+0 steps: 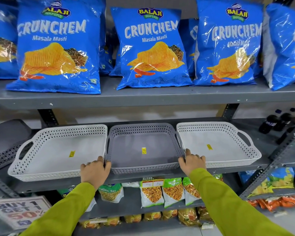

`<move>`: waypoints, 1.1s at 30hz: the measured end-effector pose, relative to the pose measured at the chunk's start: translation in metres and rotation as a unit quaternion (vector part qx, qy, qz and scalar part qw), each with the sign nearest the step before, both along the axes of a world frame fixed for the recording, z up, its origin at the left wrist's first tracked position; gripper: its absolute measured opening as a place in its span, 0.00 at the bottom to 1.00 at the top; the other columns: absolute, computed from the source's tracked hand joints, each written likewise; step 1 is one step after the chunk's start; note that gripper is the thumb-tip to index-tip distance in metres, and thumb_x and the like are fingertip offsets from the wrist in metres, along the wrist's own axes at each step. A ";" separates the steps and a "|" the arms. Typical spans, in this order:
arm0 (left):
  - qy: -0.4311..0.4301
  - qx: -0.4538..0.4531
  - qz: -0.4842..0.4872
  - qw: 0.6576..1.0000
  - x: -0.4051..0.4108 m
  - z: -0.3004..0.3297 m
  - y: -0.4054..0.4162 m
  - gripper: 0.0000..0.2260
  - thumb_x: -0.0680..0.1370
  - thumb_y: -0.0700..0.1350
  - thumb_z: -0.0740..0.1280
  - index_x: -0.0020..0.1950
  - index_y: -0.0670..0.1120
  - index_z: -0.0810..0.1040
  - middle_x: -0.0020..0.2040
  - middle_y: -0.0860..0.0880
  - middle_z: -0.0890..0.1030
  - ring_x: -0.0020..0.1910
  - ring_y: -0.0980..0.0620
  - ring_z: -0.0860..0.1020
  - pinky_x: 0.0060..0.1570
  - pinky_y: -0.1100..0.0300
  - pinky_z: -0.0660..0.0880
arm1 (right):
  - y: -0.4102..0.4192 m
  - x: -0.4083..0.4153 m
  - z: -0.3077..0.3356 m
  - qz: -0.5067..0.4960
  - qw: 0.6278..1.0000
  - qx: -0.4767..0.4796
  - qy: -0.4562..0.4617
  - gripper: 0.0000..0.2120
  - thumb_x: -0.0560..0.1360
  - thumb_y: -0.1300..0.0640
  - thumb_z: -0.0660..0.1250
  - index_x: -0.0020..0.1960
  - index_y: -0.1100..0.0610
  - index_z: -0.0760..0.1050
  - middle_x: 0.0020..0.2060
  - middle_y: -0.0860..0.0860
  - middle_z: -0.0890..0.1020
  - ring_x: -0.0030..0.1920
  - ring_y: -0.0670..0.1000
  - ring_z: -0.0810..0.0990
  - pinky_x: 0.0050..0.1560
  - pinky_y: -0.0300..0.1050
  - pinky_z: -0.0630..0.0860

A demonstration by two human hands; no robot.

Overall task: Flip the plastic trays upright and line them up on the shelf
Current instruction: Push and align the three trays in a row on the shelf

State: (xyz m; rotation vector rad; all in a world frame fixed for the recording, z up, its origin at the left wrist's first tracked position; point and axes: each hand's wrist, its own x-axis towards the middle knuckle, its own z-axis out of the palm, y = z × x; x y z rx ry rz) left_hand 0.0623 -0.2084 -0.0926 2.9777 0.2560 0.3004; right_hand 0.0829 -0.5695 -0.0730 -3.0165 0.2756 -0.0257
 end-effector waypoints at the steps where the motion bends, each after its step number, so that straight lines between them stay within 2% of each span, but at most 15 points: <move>1: 0.000 0.000 0.000 1.000 0.000 0.000 0.000 0.15 0.77 0.55 0.53 0.49 0.45 0.71 0.40 0.43 0.85 0.42 0.42 0.81 0.50 0.49 0.70 | 0.000 0.000 0.000 -0.002 1.000 -0.001 0.001 0.25 0.77 0.45 0.51 0.68 0.57 0.64 0.52 0.57 0.83 0.55 0.59 0.78 0.59 0.54 0.66; 8: -0.001 0.001 0.004 1.000 -0.001 0.001 0.000 0.15 0.77 0.55 0.53 0.48 0.45 0.72 0.41 0.43 0.85 0.43 0.42 0.81 0.52 0.49 0.70 | 0.003 -0.003 0.000 -0.018 1.000 -0.023 0.010 0.29 0.76 0.44 0.49 0.73 0.57 0.61 0.58 0.56 0.81 0.60 0.59 0.75 0.62 0.57 0.63; 21: -0.006 0.002 0.007 1.000 -0.007 0.003 0.001 0.14 0.76 0.54 0.55 0.47 0.44 0.73 0.42 0.42 0.85 0.43 0.41 0.80 0.52 0.48 0.70 | 0.007 -0.007 0.001 -0.025 0.999 -0.042 0.022 0.31 0.77 0.44 0.48 0.76 0.57 0.55 0.63 0.55 0.78 0.63 0.58 0.73 0.62 0.56 0.63; 28: -0.024 0.004 -0.005 1.000 -0.012 0.004 0.002 0.21 0.73 0.58 0.49 0.49 0.45 0.74 0.43 0.42 0.85 0.45 0.41 0.81 0.52 0.49 0.71 | 0.007 -0.008 0.000 -0.029 0.998 -0.050 0.025 0.31 0.77 0.44 0.47 0.77 0.57 0.54 0.64 0.54 0.77 0.63 0.57 0.73 0.61 0.55 0.63; 33: -0.030 0.010 -0.005 0.999 -0.015 0.005 0.002 0.24 0.74 0.60 0.49 0.50 0.44 0.75 0.43 0.42 0.85 0.45 0.41 0.81 0.52 0.49 0.72 | 0.007 -0.007 -0.001 -0.028 0.998 -0.052 0.023 0.31 0.77 0.44 0.47 0.77 0.57 0.53 0.63 0.54 0.78 0.62 0.57 0.74 0.60 0.55 0.63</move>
